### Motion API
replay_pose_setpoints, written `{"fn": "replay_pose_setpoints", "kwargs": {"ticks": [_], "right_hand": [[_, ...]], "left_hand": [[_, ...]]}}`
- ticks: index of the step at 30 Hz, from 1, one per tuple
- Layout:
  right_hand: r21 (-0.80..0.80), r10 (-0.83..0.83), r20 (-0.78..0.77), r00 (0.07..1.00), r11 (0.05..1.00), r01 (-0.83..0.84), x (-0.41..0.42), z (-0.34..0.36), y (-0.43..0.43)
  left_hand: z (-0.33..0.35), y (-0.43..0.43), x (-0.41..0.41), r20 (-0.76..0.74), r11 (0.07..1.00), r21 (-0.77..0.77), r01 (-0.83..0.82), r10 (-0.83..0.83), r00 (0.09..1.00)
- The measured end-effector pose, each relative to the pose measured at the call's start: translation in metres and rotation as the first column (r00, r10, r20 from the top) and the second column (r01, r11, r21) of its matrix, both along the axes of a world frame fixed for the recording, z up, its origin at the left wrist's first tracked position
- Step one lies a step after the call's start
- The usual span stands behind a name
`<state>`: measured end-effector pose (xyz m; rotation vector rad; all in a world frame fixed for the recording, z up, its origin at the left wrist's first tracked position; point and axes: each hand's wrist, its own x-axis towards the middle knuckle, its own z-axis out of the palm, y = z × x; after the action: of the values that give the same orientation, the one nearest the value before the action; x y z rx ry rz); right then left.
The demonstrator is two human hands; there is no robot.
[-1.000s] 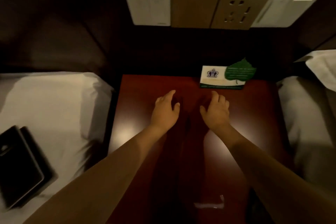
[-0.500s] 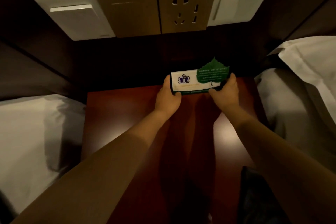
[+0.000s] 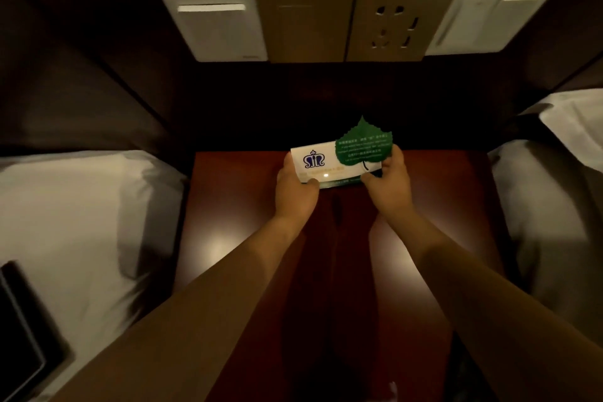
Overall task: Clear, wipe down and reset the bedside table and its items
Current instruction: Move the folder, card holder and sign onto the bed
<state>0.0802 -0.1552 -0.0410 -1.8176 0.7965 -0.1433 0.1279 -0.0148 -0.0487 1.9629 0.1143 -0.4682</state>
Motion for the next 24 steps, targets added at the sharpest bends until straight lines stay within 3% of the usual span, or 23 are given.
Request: {"fn": "replay_pose_setpoints", "kwargs": {"ticks": [11,18,24], "right_hand": [[0.010,0.272,-0.055,0.961,0.962,-0.272,0.025,0.008,0.154],[0.040,0.452,-0.042,0.891,0.892,-0.450,0.040,0.007,0.279],[0.076,0.592,-0.118,0.797,0.806,-0.588,0.055,0.001,0.357]], "left_hand": [[0.015,0.159,-0.011,-0.030,0.951,-0.031,-0.308,0.308,0.951],[0.016,0.278,-0.026,-0.075,0.836,-0.011,-0.549,0.546,0.834],[0.016,0.353,-0.027,-0.096,0.774,0.069,-0.630,0.633,0.768]]}}
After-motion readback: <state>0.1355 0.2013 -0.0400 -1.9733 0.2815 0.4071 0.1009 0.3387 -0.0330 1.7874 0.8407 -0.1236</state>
